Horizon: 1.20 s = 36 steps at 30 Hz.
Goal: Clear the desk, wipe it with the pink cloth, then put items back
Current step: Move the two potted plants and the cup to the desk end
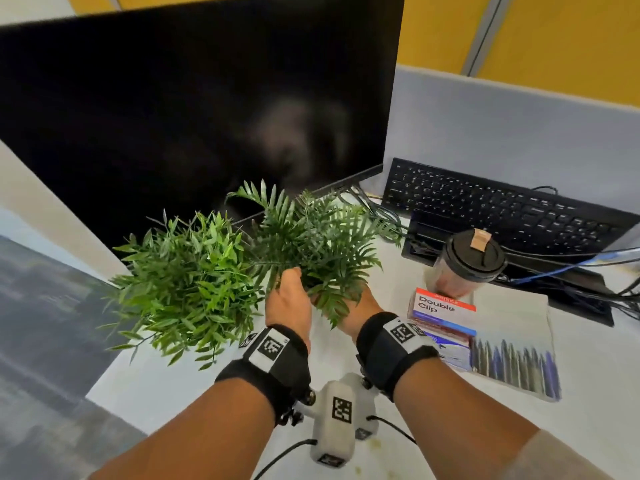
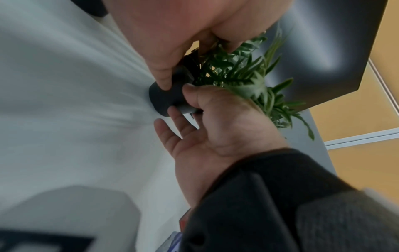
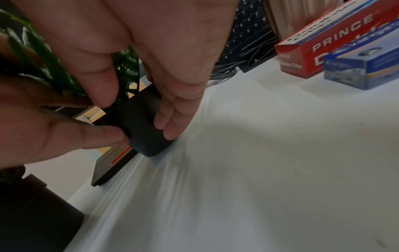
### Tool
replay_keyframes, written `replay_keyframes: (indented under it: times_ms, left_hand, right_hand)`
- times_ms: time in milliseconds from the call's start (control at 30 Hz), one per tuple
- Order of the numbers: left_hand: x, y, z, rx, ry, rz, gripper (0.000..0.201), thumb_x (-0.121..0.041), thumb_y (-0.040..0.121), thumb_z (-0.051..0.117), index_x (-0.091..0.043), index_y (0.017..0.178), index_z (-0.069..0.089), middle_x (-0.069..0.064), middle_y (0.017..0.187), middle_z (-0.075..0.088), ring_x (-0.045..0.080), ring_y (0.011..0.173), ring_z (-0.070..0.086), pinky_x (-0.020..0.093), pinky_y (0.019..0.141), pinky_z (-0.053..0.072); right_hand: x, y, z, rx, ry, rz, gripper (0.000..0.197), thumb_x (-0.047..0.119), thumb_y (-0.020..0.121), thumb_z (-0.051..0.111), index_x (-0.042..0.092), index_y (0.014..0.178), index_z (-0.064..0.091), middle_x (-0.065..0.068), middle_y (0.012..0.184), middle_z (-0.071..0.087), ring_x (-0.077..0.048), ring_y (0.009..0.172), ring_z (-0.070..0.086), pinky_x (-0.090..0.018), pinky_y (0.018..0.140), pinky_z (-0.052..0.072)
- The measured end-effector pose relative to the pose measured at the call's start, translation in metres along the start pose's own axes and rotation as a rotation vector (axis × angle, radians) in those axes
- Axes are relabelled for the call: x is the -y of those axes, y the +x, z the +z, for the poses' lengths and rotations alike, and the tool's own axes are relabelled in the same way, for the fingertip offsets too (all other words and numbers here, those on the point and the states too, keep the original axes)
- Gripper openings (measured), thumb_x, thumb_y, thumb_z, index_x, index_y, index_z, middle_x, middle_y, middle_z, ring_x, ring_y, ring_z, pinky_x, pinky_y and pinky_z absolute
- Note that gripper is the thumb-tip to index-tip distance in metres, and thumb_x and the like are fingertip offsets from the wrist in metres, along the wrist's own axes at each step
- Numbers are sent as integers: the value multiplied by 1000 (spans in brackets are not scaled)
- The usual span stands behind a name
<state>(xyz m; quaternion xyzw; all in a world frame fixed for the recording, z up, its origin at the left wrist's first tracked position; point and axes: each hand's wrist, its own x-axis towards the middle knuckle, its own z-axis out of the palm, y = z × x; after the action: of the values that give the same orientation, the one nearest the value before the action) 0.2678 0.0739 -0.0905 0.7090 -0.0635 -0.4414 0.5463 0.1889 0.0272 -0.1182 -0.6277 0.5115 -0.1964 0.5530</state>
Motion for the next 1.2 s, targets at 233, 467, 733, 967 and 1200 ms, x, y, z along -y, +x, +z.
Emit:
replay_keyframes:
  times_ms: [233, 467, 733, 967, 1200]
  left_hand:
    - [2, 9, -10, 10, 41, -4, 31, -42, 84, 49, -18, 69, 61, 8, 93, 69, 30, 100, 63, 44, 98, 49]
    - [1, 12, -11, 156, 62, -34, 35, -47, 76, 56, -18, 88, 71, -3, 99, 73, 18, 102, 63, 40, 97, 47]
    - [11, 5, -13, 211, 19, -104, 15, -47, 83, 54, -40, 82, 67, -6, 113, 54, 12, 106, 50, 38, 105, 37]
    - [51, -43, -3, 378, 130, -316, 34, -33, 92, 51, -7, 112, 61, 8, 113, 64, 26, 100, 64, 40, 91, 50]
    - [23, -67, 95, 596, 788, 412, 26, -28, 85, 57, -24, 111, 62, -6, 103, 64, 14, 92, 61, 27, 84, 51]
  right_hand:
    - [2, 3, 7, 18, -57, -12, 8, 8, 93, 60, 3, 91, 67, -9, 90, 60, -21, 89, 55, -39, 90, 49]
    - [-2, 9, 5, 2, -120, -2, 22, 15, 92, 60, 22, 72, 58, -7, 85, 57, -21, 84, 53, -49, 91, 51]
    - [-21, 1, -7, -152, -145, 71, 41, 1, 88, 57, 8, 127, 51, -6, 115, 62, -22, 102, 59, -25, 84, 46]
    - [-44, -36, -67, -531, 245, 154, 29, -1, 91, 48, 22, 89, 65, 1, 84, 67, -15, 69, 69, -35, 71, 59]
    - [-56, -49, -158, -955, 60, 133, 38, 7, 81, 63, 19, 116, 55, 0, 107, 59, -19, 100, 60, -21, 75, 45]
